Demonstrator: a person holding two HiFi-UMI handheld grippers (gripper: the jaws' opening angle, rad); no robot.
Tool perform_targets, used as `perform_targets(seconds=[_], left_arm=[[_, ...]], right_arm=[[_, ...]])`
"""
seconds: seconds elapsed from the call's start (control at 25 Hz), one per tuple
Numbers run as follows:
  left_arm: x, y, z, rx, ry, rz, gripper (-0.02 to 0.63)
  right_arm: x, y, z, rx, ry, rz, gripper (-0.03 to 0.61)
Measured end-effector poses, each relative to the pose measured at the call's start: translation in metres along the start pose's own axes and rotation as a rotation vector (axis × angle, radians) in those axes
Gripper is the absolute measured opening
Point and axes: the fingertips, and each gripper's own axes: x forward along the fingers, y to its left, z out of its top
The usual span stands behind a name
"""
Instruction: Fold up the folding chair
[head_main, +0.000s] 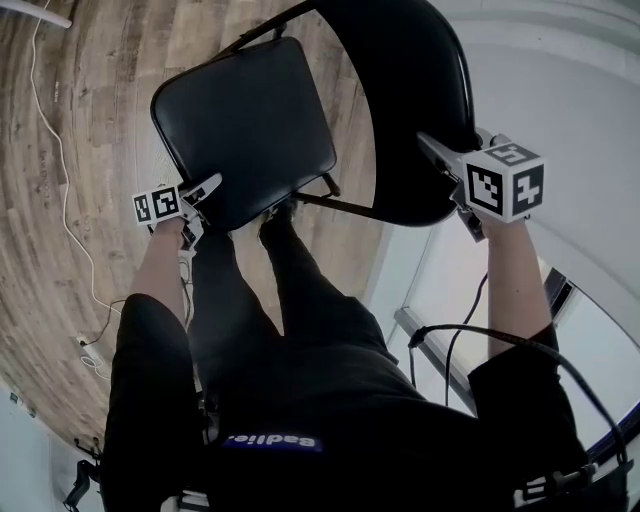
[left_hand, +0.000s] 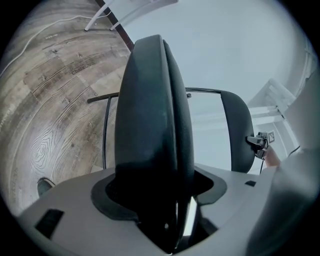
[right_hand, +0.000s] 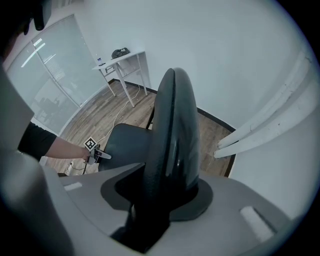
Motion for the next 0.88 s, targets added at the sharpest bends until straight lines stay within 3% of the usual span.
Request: perform_targets(seconds=[0.88], left_arm=[[-0.004,-0.138,-0.021,-0.021,-0.06,0.038,0.23]], right_arm=[[-0.073,0.047,0.018,-0.038,-0.048,0.054,0.06]])
